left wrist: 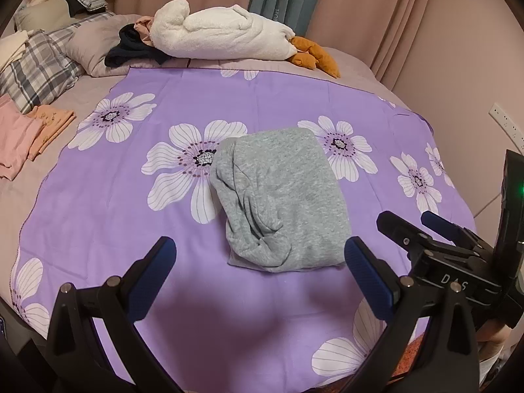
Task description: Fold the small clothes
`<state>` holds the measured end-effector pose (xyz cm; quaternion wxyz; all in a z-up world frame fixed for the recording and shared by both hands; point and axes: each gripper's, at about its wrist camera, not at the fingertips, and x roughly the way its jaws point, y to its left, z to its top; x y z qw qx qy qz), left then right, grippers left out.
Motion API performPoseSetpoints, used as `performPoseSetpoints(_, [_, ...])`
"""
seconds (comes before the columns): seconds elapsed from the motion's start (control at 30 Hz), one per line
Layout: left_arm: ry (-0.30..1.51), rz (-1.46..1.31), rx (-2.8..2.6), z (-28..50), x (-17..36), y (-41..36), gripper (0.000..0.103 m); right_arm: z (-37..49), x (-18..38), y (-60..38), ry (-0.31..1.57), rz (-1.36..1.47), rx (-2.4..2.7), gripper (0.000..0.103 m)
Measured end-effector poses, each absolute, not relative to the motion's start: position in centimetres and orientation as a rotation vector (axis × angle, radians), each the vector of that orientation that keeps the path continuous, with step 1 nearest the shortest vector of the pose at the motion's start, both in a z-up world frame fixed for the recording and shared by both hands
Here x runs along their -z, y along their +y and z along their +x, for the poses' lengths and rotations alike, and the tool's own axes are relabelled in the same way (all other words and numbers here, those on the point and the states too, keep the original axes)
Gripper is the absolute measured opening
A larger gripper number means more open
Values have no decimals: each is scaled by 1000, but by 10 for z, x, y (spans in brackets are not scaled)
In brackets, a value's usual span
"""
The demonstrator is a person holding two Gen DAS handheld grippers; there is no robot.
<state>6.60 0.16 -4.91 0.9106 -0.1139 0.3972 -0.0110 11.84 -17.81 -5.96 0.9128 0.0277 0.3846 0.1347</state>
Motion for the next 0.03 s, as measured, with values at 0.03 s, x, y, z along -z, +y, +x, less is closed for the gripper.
performPoseSetpoints(0.03, [818,-235,23,66,49,2,103,118,60,-178,793,56,-277,102])
